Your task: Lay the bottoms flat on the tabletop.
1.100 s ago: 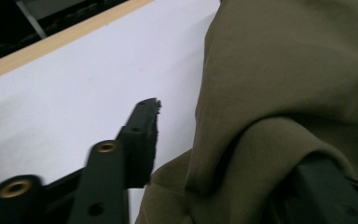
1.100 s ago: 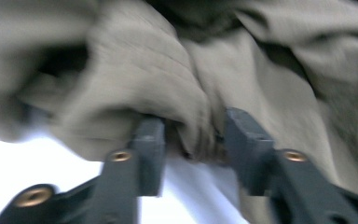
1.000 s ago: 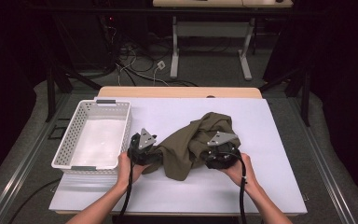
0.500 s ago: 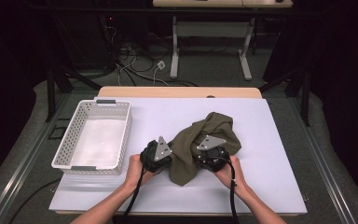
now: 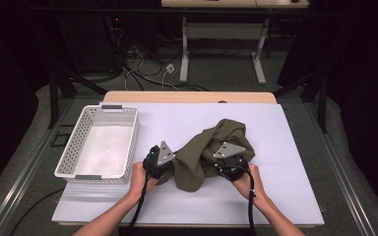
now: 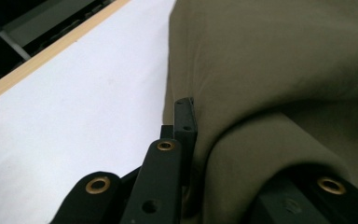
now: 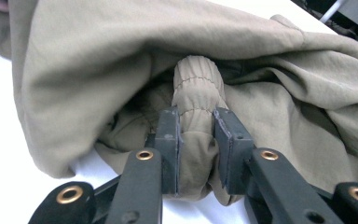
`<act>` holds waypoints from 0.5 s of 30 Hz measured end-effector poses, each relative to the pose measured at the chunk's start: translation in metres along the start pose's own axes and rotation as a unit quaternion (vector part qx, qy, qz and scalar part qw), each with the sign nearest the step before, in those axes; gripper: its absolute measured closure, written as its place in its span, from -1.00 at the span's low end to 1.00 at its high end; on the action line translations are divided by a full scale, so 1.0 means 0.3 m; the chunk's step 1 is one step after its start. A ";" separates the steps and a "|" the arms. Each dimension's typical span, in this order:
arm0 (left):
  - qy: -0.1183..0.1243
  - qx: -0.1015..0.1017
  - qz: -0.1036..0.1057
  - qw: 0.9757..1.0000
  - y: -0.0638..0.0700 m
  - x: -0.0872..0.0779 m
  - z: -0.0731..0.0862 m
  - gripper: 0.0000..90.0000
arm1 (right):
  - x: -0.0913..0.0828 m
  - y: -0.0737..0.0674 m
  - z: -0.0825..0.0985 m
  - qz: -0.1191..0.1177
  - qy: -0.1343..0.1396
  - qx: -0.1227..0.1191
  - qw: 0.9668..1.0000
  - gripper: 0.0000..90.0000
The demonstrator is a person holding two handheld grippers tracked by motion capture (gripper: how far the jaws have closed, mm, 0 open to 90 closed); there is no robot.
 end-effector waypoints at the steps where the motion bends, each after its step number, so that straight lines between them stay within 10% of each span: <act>1: 0.001 -0.001 -0.001 1.000 -0.002 -0.004 0.000 0.95 | -0.004 0.003 0.003 0.000 0.000 0.002 1.000 0.63; 15: -0.020 -0.025 -0.030 0.999 -0.030 -0.014 0.011 0.94 | -0.045 0.049 0.053 0.003 -0.015 0.025 1.000 0.57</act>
Point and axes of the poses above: each handheld gripper's, and its own axes: x roughly forward along the jaws, z roughly out of its underside, y roughly to its right, the point moved 1 cm from there along x, roughly forward along the jaws, and after that the axes turned 3 degrees about -y, right-handed, at the moved point
